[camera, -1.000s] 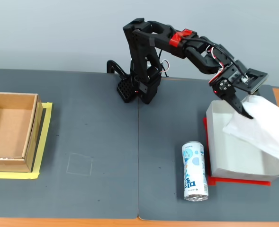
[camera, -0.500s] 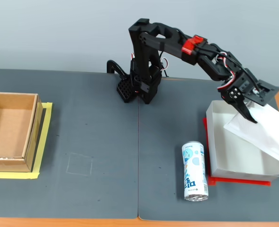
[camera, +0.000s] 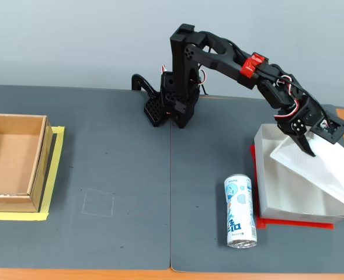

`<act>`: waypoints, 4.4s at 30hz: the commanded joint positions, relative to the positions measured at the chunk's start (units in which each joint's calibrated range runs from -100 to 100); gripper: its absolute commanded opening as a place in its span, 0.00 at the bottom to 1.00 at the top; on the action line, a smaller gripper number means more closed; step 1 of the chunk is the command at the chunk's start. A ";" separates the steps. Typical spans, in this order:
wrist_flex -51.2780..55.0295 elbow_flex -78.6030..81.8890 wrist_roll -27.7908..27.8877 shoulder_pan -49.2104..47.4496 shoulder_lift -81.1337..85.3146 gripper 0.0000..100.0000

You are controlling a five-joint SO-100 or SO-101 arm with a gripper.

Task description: Pick the sandwich and put it in the gray box

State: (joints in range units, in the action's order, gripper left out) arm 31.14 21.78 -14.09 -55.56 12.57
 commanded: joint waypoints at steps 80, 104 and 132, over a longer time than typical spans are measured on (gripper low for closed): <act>7.84 30.73 5.42 45.23 43.76 0.02; 18.95 68.18 5.47 52.54 80.73 0.02; 24.77 76.41 5.47 52.54 86.66 0.02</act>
State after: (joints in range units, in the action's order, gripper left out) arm 55.59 97.84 -8.86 -3.32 98.56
